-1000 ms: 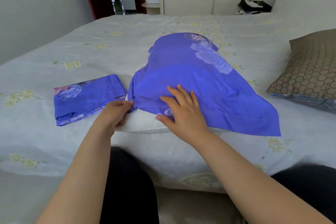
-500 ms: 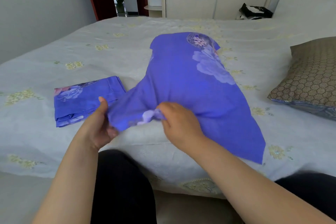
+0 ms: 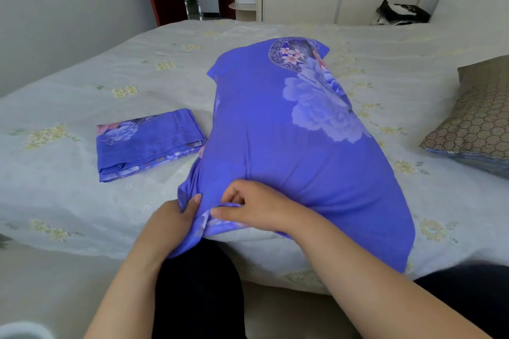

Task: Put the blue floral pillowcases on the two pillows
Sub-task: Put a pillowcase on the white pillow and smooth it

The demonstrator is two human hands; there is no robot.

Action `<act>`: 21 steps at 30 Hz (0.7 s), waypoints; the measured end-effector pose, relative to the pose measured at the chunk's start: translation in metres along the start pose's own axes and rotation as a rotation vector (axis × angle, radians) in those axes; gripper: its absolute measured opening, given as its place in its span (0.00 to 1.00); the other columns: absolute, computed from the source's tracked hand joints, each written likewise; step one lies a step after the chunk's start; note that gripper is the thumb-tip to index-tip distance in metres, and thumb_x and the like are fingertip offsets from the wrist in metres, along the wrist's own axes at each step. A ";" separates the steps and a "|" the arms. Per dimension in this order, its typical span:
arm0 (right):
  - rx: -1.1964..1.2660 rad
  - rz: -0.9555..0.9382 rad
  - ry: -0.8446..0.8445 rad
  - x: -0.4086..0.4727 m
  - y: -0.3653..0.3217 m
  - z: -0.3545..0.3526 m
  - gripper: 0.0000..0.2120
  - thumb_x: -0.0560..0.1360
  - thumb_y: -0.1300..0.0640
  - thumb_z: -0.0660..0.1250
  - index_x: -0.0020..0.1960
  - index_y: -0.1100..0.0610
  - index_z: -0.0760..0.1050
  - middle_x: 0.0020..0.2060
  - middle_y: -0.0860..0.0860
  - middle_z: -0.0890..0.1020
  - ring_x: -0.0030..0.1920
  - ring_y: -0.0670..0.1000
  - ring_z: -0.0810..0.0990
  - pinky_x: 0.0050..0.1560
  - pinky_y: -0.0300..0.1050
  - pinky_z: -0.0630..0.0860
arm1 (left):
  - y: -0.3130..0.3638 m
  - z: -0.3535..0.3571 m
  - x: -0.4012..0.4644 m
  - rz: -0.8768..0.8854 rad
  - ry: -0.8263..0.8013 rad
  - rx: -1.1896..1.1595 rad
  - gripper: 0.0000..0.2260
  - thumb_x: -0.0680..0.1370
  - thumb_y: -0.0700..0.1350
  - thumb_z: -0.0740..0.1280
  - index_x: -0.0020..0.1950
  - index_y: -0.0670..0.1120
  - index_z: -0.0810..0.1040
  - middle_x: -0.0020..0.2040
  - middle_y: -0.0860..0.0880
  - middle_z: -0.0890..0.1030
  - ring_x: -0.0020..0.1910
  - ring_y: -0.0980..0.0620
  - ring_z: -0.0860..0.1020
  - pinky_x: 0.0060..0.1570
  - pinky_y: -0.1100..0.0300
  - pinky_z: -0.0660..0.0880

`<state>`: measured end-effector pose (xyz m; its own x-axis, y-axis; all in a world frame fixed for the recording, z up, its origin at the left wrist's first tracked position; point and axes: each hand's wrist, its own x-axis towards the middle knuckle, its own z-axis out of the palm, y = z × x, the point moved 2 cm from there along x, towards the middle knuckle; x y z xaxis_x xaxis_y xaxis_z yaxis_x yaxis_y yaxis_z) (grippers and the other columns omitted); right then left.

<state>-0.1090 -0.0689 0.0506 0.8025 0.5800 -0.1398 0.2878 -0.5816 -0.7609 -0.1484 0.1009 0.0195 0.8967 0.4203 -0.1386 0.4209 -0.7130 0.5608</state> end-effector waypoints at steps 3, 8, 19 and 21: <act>-0.493 -0.122 0.104 -0.020 -0.006 -0.005 0.34 0.64 0.37 0.72 0.65 0.46 0.66 0.57 0.45 0.70 0.58 0.48 0.69 0.59 0.45 0.68 | -0.001 -0.004 0.011 0.032 0.019 0.193 0.24 0.80 0.57 0.55 0.51 0.36 0.77 0.53 0.34 0.79 0.54 0.38 0.77 0.47 0.54 0.68; -0.743 -0.141 0.677 -0.044 0.022 -0.035 0.19 0.62 0.59 0.69 0.54 0.53 0.75 0.49 0.53 0.74 0.49 0.59 0.75 0.46 0.51 0.73 | -0.005 0.003 0.015 0.002 0.004 0.158 0.23 0.80 0.57 0.56 0.54 0.37 0.76 0.55 0.35 0.79 0.55 0.38 0.76 0.47 0.55 0.67; -0.438 0.186 0.111 -0.077 0.059 -0.057 0.16 0.74 0.52 0.61 0.29 0.54 0.65 0.32 0.52 0.75 0.41 0.54 0.75 0.33 0.44 0.65 | 0.066 0.010 -0.047 0.763 0.210 -0.011 0.37 0.65 0.69 0.63 0.70 0.52 0.68 0.68 0.53 0.68 0.67 0.51 0.65 0.66 0.61 0.60; -0.335 0.179 0.135 -0.085 0.063 -0.062 0.12 0.72 0.55 0.63 0.31 0.54 0.67 0.29 0.49 0.71 0.38 0.51 0.73 0.33 0.40 0.66 | 0.080 0.037 -0.057 0.839 0.038 0.301 0.48 0.61 0.73 0.59 0.76 0.53 0.57 0.75 0.51 0.59 0.74 0.49 0.57 0.70 0.56 0.56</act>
<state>-0.1264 -0.1904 0.0538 0.9106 0.3850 -0.1500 0.2732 -0.8333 -0.4806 -0.1608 -0.0007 0.0415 0.9227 -0.2919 0.2517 -0.3494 -0.9092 0.2263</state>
